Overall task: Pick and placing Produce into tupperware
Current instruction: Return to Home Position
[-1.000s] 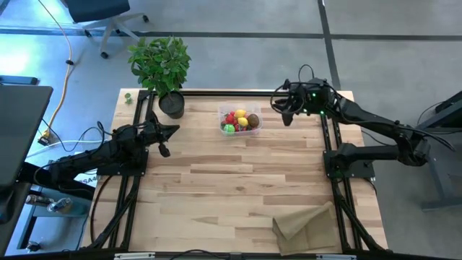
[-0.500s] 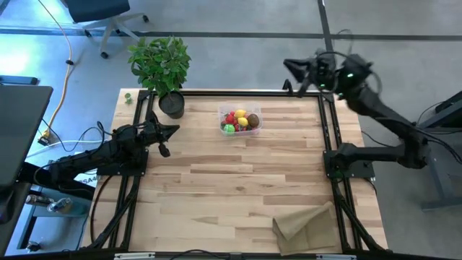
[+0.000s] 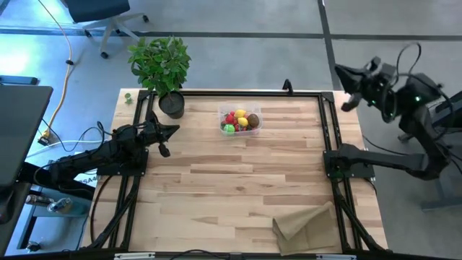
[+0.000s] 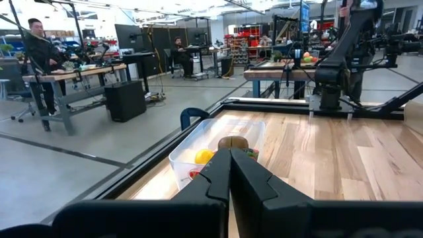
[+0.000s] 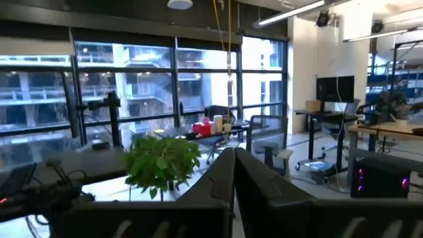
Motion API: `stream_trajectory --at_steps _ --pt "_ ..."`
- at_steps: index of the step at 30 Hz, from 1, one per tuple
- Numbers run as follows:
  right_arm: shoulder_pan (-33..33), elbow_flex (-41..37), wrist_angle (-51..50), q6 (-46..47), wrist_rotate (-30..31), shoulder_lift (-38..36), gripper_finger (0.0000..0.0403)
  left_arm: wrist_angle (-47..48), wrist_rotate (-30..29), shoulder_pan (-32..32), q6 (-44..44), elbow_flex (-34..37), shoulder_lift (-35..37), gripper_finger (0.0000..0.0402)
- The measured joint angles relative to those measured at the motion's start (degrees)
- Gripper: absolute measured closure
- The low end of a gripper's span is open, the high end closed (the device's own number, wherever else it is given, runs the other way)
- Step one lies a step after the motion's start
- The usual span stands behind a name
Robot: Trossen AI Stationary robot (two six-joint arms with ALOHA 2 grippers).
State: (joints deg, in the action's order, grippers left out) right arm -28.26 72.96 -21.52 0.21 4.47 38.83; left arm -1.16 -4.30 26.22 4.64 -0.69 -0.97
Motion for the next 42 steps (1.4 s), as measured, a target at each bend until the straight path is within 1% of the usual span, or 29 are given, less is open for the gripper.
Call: stream_trajectory --at_steps 6,13,17,23,26,31,36,42 --pt "1.5 -10.2 1.2 2.2 4.7 -9.6 0.0402 0.0 0.0 0.0 0.0 0.0 0.0 0.0401" --pt "1.4 -23.4 8.1 6.0 5.0 -19.6 0.0403 0.0 0.0 0.0 0.0 0.0 0.0 0.0401" --pt "1.4 -29.2 10.1 7.2 6.2 -24.3 0.0403 0.0 0.0 0.0 0.0 0.0 0.0 0.0401" --pt "1.4 -34.5 10.6 9.4 6.4 -30.8 0.0403 0.0 0.0 0.0 0.0 0.0 0.0 0.0401" --pt "1.4 -36.0 10.7 10.3 6.4 -33.2 0.0403 0.0 0.0 0.0 0.0 0.0 0.0 0.0401" --pt "1.4 -37.6 9.7 10.7 5.9 -35.6 0.0403 0.0 0.0 0.0 0.0 0.0 0.0 0.0401" --pt "1.4 -41.6 9.9 12.8 5.6 -38.6 0.0403 0.0 0.0 0.0 0.0 0.0 0.0 0.0401" --pt "1.4 -44.3 13.0 12.9 6.0 -38.1 0.0403 0.0 0.0 0.0 0.0 0.0 0.0 0.0401"
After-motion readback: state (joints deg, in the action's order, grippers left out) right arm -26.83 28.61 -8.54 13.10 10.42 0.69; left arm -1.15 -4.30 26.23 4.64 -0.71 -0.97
